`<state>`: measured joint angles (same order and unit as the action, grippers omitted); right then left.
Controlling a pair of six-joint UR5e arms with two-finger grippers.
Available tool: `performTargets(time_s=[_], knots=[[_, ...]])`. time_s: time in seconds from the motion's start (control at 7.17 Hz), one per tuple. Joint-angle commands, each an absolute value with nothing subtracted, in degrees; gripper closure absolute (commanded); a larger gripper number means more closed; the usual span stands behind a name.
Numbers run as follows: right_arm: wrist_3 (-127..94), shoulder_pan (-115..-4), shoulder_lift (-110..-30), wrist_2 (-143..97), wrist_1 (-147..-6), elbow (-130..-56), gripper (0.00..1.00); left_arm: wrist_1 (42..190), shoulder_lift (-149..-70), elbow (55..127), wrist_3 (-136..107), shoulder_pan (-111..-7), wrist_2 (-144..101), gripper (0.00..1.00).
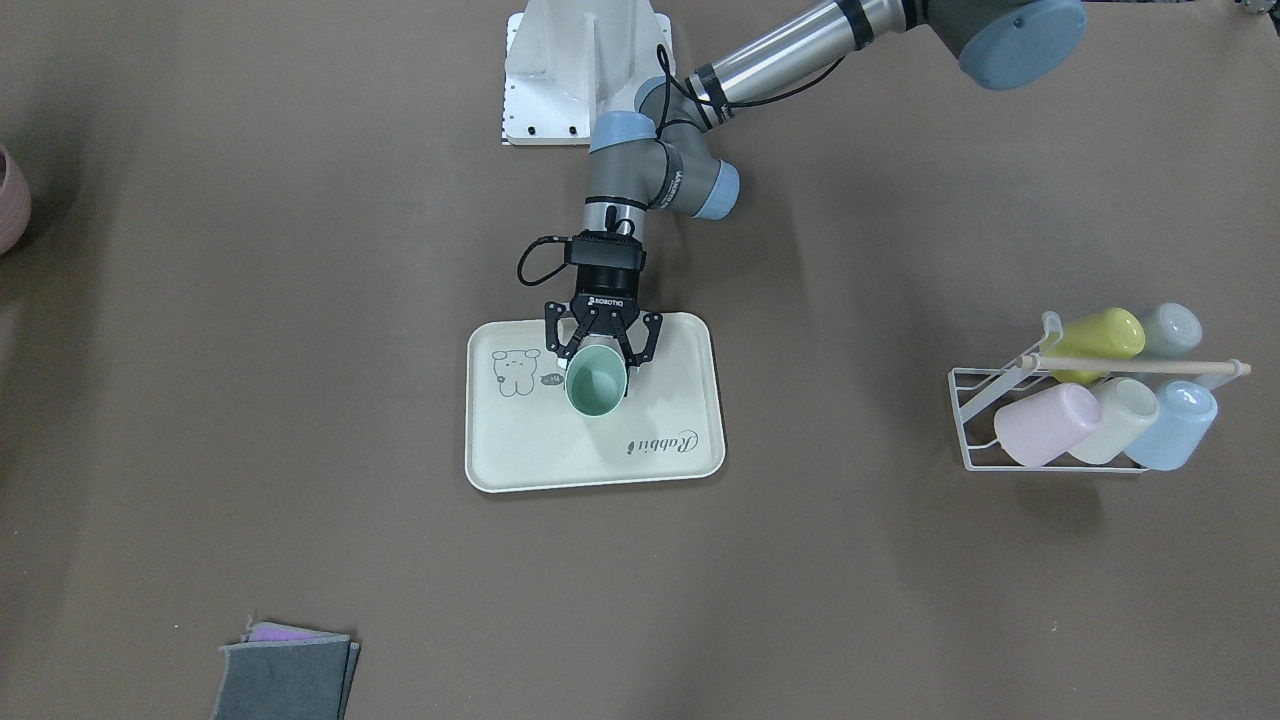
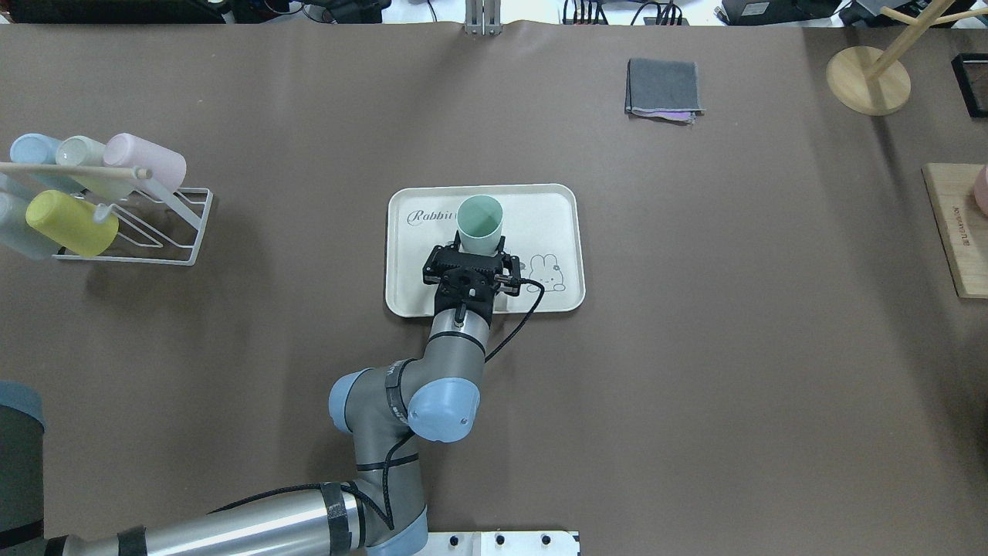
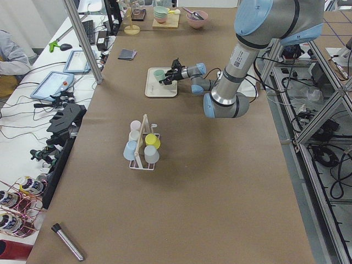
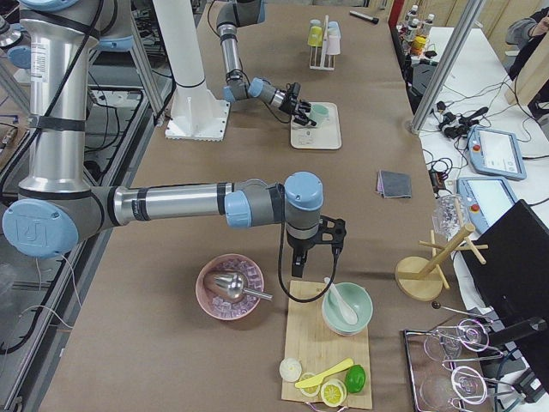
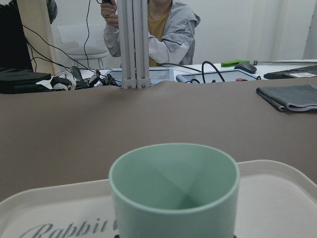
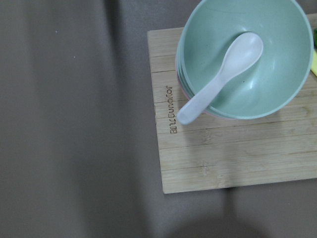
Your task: Pick up and place green cup on tray
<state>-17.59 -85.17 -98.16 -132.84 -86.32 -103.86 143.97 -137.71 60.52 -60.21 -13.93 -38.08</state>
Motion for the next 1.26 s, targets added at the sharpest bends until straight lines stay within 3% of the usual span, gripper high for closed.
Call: performTargets(time_s=[0.0, 0.14, 0.7, 1.12], knots=[[-16.79, -85.51, -99.49, -132.89, -86.31, -104.85, 0.00, 143.96, -137.72, 60.73, -60.38, -13.71, -38.58, 0.45], [-16.79, -85.69, -99.75, -132.89, -86.31, -105.03, 0.00, 143.96, -137.72, 60.73, -60.38, -13.71, -38.67, 0.01], [-16.70, -86.31, -99.84, -133.06, -86.31, -105.12, 0.00, 143.70, -136.50, 62.65, -59.68, -11.35, -35.17, 0.00], [-16.61, -87.63, -99.93, -133.68, -86.92, -105.81, 0.00, 143.79, -131.67, 70.73, -57.23, -10.63, -35.16, 0.00]])
